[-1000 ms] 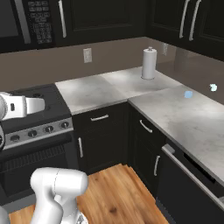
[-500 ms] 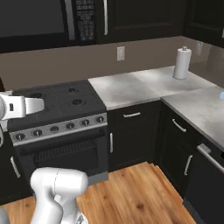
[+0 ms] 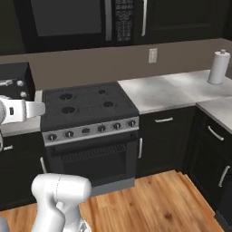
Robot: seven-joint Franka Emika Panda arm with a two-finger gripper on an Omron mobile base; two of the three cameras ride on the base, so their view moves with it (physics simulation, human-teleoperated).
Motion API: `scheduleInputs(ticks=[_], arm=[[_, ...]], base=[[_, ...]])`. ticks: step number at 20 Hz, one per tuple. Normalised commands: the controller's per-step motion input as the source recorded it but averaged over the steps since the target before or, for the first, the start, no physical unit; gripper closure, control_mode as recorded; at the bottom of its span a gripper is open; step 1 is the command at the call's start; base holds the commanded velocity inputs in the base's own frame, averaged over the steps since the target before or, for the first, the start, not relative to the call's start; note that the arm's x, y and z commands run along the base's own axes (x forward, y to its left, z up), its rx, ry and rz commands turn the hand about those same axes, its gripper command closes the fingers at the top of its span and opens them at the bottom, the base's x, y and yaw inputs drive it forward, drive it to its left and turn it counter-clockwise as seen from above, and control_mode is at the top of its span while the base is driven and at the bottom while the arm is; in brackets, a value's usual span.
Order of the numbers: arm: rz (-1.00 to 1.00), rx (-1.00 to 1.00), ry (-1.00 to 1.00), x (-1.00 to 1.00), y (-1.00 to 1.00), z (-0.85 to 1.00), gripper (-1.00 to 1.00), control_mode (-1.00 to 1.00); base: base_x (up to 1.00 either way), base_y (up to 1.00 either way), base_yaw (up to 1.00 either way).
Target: Close all open cabinet doors.
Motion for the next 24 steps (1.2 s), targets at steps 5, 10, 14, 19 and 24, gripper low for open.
scheduleInputs(ticks=[5,10,14,19,24], arm=[[0.00,0.00,0.00,0.00,0.00,0.00,-1.00,1.00],[0.00,0.00,0.00,0.00,0.00,0.00,-1.00,1.00],[0.00,0.00,0.00,0.00,0.00,0.00,-1.00,1.00],[0.00,0.00,0.00,0.00,0.00,0.00,-1.00,1.00],[0.00,0.00,0.00,0.00,0.00,0.00,-1.00,1.00]], base=[[0.00,0.62,0.22],[-0.04,0.55,0.22],[0.00,0.40,0.19],[0.09,0.21,0.19],[0.23,0.16,0.20]])
